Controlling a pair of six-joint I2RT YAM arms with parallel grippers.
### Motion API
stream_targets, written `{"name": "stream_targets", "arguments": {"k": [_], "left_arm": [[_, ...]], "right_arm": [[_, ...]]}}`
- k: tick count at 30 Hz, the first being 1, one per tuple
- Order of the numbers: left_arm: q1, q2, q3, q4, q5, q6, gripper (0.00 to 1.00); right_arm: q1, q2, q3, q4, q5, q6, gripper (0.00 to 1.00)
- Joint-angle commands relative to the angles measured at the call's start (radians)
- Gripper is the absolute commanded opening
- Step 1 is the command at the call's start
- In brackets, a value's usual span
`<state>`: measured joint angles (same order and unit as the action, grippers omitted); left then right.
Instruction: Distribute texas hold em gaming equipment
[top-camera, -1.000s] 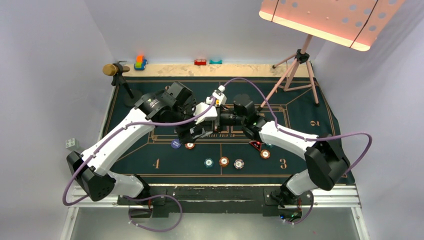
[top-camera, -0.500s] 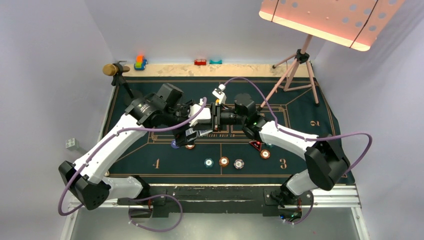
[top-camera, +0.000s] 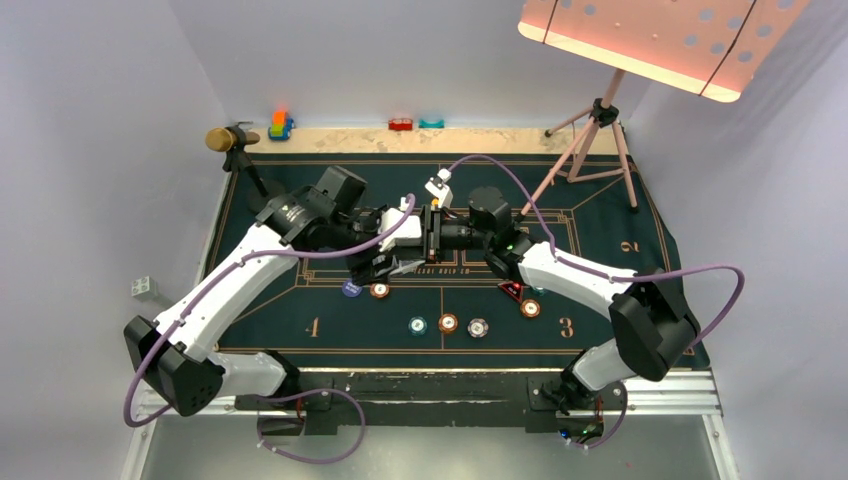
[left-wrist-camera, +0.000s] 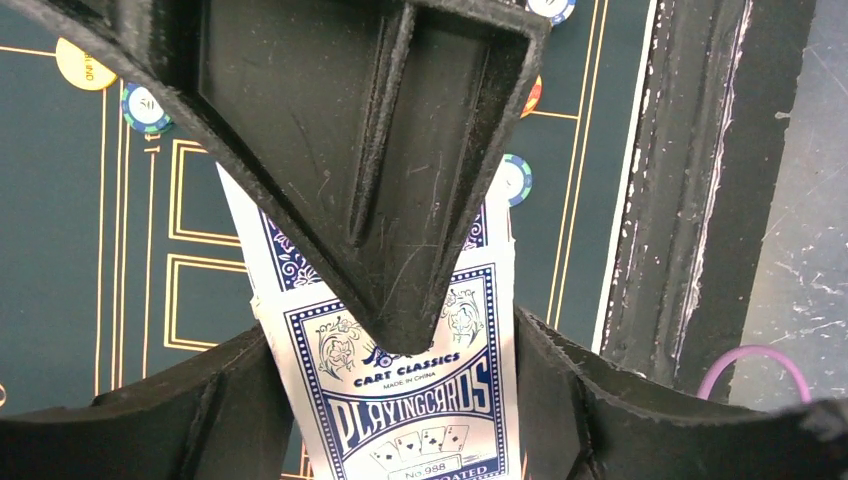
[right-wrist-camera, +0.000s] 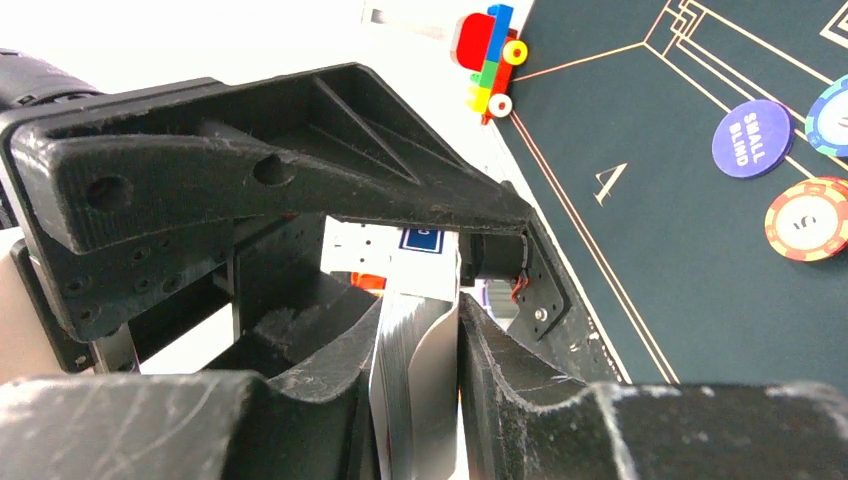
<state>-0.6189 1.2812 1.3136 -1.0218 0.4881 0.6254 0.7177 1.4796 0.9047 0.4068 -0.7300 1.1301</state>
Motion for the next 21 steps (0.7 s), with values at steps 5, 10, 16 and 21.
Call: {"name": "stream_targets", "arguments": {"k": [5,10,16,21], "left_arm": [[0.043,0.004,0.033,-0.011,0.059,0.034,0.64],[0.043,0.003,0.032,-0.012,0.075,0.012,0.53],[0.044,-0.006,0.03,-0.041,0.096,-0.011,0.53],[0.044,-0.003,0.031,-0.062,0.107,-0.034,0.62]], "right_arm": [[-0.004,-0.041,0.01,0.014,0.006,0.02,0.29],[0.0,-0.031,0.015,-0.008,0.007,0.023,0.4],[-0.022,-0.059,0.04,-0.15,0.019,-0.039,0.6],[-0.037,-0.08,0.04,-0.195,0.026,-0.043,0.58]]}}
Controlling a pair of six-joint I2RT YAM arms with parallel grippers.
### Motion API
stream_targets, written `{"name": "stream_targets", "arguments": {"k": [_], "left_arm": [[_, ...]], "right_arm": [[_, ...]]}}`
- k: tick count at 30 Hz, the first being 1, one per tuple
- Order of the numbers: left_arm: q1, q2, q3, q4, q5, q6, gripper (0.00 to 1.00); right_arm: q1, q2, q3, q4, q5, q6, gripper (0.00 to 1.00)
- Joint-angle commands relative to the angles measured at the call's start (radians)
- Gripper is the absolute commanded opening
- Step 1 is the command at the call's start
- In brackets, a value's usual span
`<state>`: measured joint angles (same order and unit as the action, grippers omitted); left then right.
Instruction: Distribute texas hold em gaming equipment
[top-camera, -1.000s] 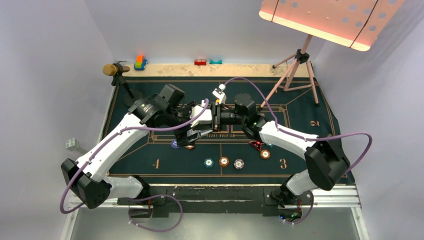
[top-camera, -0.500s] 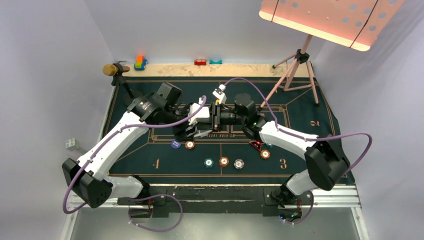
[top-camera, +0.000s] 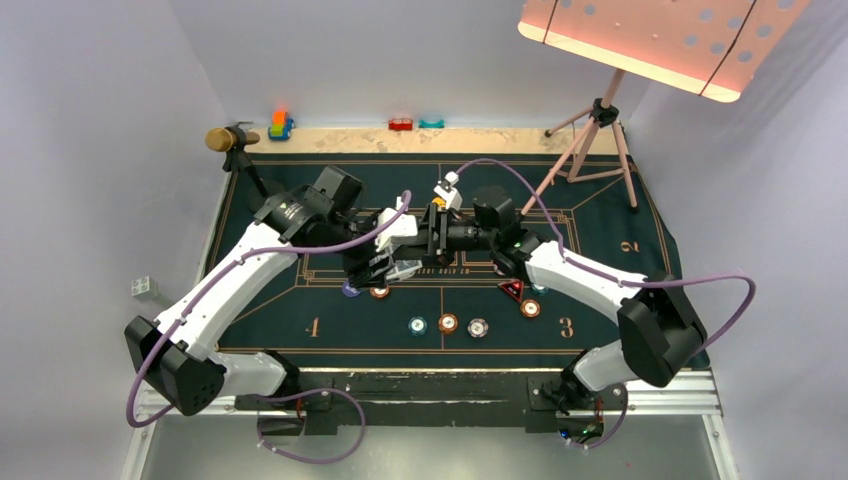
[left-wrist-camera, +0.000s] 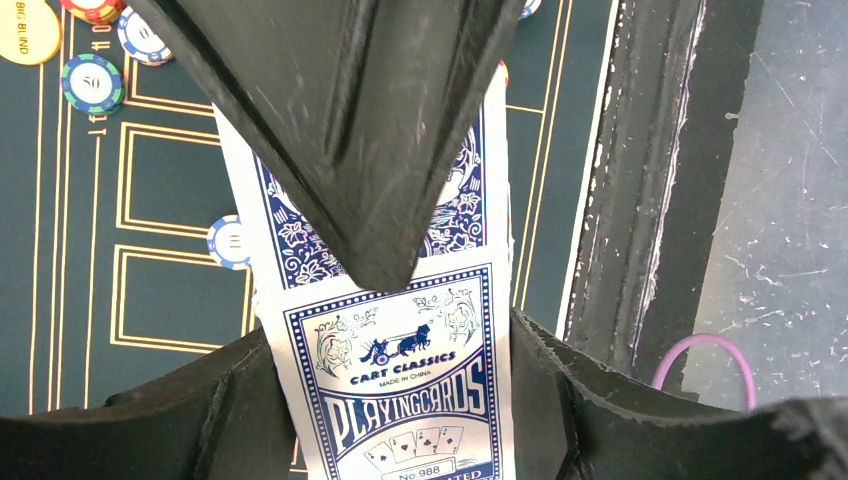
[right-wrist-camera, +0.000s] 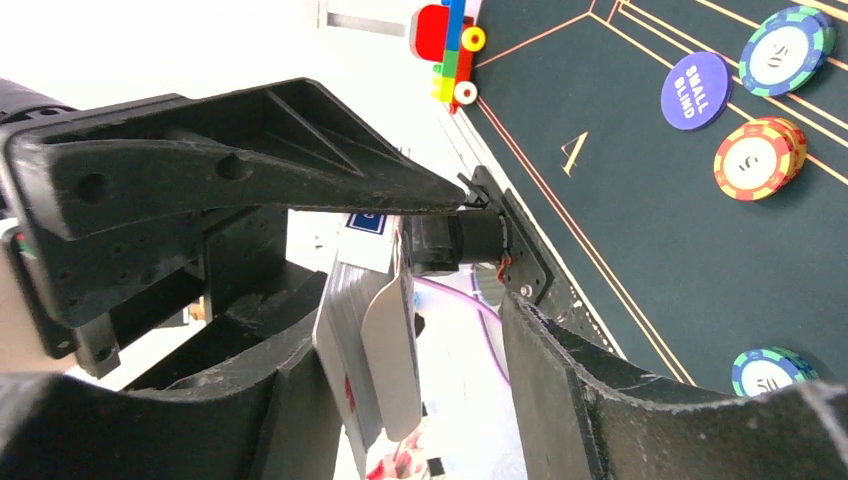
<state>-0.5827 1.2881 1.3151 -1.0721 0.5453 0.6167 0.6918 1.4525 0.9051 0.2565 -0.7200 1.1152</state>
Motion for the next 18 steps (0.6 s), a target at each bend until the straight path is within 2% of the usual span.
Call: {"name": "stream_targets", "arguments": {"k": [1,5,12,18], "left_arm": [[0.007,-0.007,0.027,-0.009,0.044,-0.026,0.63],[0.007,0.009,0.025,0.02,0.037,-0.047,0.66],[0.006,0.072,0.072,0.016,0.035,-0.061,0.7],[0.005,0.077,0.082,0.039,0.023,-0.076,0.73]], "right_arm": [[-0.011,-0.053,0.04,-0.042,0.019,-0.022,0.57],[-0.004,-0.053,0.034,-0.006,0.017,0.006,0.5],[0.028,-0.032,0.037,0.022,0.021,0.028,0.46],[0.04,-0.018,0.023,0.059,0.017,0.056,0.36]]}}
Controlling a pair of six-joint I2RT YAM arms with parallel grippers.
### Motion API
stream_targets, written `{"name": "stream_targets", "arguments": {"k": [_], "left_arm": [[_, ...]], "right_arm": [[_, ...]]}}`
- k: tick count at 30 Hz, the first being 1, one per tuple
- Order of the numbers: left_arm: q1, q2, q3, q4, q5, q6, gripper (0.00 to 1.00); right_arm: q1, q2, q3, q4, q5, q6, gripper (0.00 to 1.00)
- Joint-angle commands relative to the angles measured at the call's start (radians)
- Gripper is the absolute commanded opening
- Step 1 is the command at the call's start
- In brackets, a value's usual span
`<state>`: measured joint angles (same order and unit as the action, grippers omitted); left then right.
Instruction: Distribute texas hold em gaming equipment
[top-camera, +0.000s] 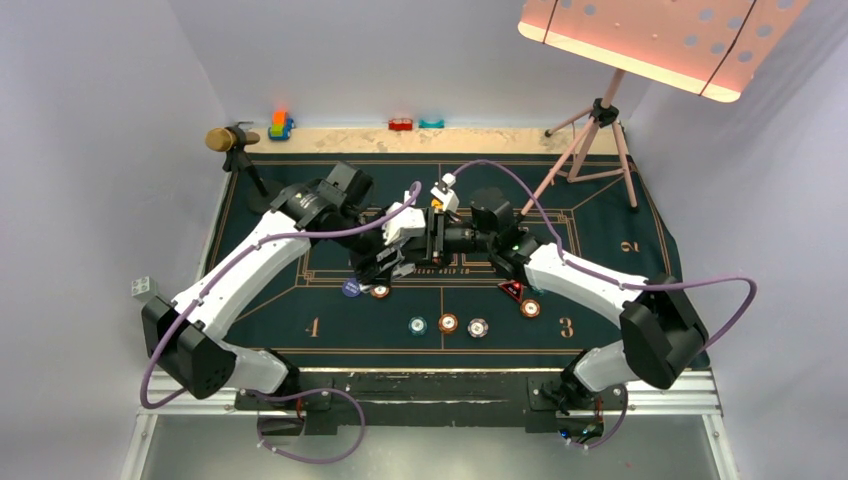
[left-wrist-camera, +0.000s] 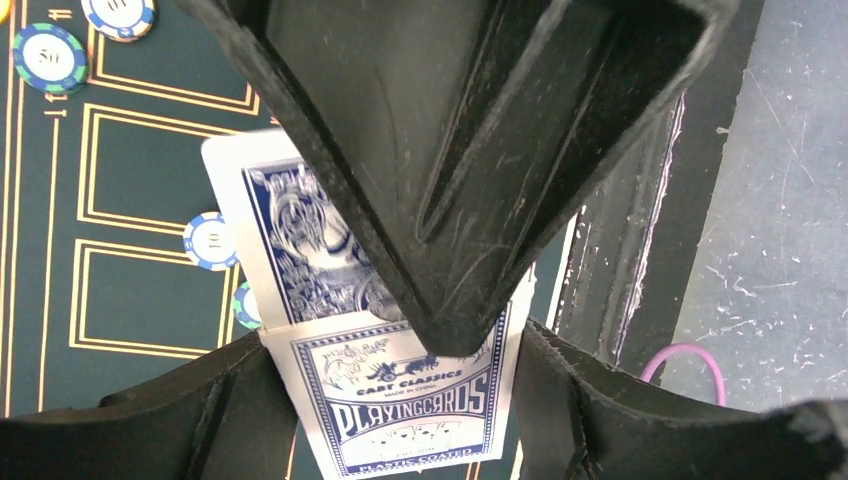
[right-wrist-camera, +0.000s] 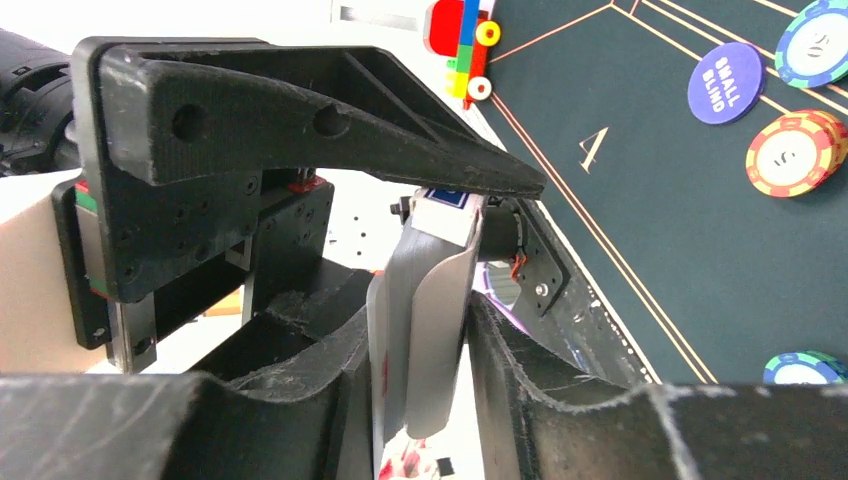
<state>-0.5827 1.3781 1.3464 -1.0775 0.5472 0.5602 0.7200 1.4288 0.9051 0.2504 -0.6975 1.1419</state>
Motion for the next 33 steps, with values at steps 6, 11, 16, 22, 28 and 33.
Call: {"name": "stream_targets", "arguments": {"k": [6,11,16,22,28,33], "left_arm": [[0.006,-0.017,0.061,0.05,0.02,-0.021,0.81],[0.006,-0.041,0.032,0.037,0.024,-0.001,0.94],[0.004,-0.082,-0.024,0.026,0.005,0.05,1.0],[0.004,-0.086,-0.033,0.027,-0.003,0.071,0.93],[-0.025,-0.067,-0.033,0.061,-0.055,0.054,0.87],[-0.037,-0.057,-0.036,0.084,-0.105,0.041,0.83]], "right_arm": [[0.011,0.011,0.014,0.077,0.003,0.049,0.19],[0.01,0.001,0.007,0.054,0.006,0.041,0.12],[0.007,0.002,0.011,0.043,0.007,0.038,0.11],[0.007,0.006,0.014,0.035,0.02,0.044,0.11],[0.006,0.0,0.016,0.026,0.044,0.06,0.11],[0.007,-0.005,0.027,-0.014,0.064,0.061,0.1]]}}
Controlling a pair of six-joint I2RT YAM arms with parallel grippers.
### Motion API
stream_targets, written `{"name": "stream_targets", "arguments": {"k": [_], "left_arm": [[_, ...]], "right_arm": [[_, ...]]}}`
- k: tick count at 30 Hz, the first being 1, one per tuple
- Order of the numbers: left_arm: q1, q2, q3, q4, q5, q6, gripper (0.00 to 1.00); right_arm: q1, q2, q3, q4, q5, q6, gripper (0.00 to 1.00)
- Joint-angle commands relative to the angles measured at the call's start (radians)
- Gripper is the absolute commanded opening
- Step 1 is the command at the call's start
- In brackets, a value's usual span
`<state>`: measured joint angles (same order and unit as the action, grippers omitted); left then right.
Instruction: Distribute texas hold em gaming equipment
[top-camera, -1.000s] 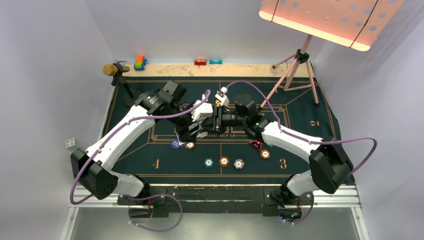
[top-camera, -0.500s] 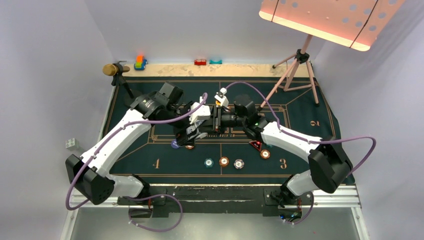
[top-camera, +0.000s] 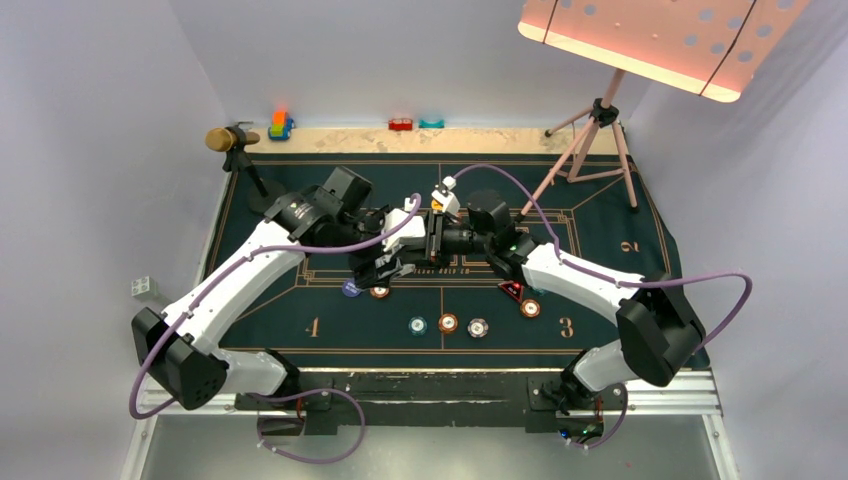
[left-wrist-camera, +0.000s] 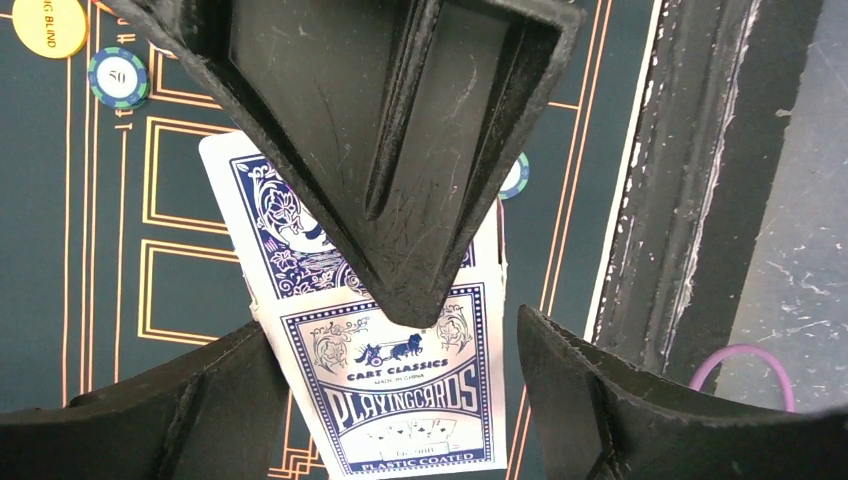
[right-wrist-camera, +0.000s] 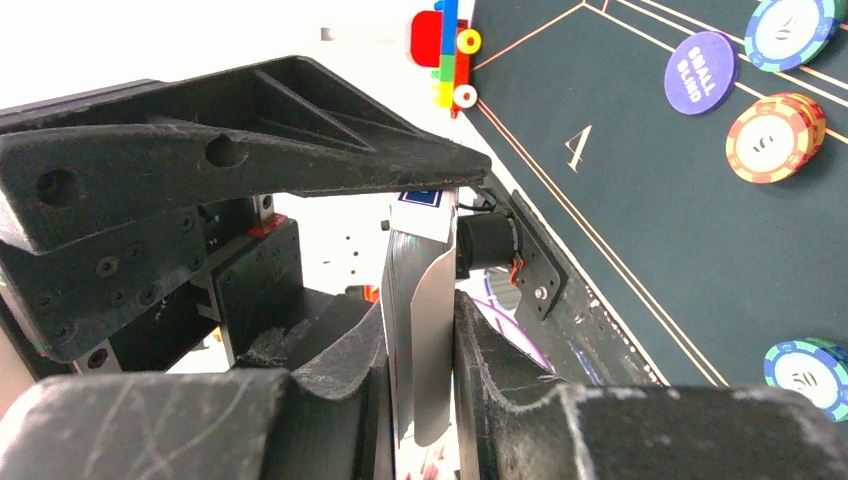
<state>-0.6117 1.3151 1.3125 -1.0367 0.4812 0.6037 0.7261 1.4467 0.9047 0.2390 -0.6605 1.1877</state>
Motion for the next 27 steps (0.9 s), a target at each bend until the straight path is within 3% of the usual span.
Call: {"name": "stream_targets", "arguments": {"k": [1,10,18,21,27], "left_arm": [[-0.008,0.006,-0.005,0.046,-0.048,-0.002,0.83],[-0.008,0.012,-0.019,0.034,-0.034,0.005,0.77],[-0.008,0.007,-0.036,0.038,-0.015,0.006,1.0],[-0.008,0.003,-0.034,0.044,-0.013,0.014,0.99],[-0.009,0.033,-0.009,0.038,0.007,0.016,0.86]], "right_arm": [[0.001,-0.024,0.03,-0.012,0.032,0.015,0.1],[0.0,-0.033,0.029,-0.017,0.048,0.031,0.1],[0.001,-0.033,0.031,-0.015,0.047,0.029,0.1],[0.0,-0.031,0.03,-0.012,0.043,0.03,0.1],[0.002,-0.029,0.038,-0.005,0.035,0.032,0.1]]}}
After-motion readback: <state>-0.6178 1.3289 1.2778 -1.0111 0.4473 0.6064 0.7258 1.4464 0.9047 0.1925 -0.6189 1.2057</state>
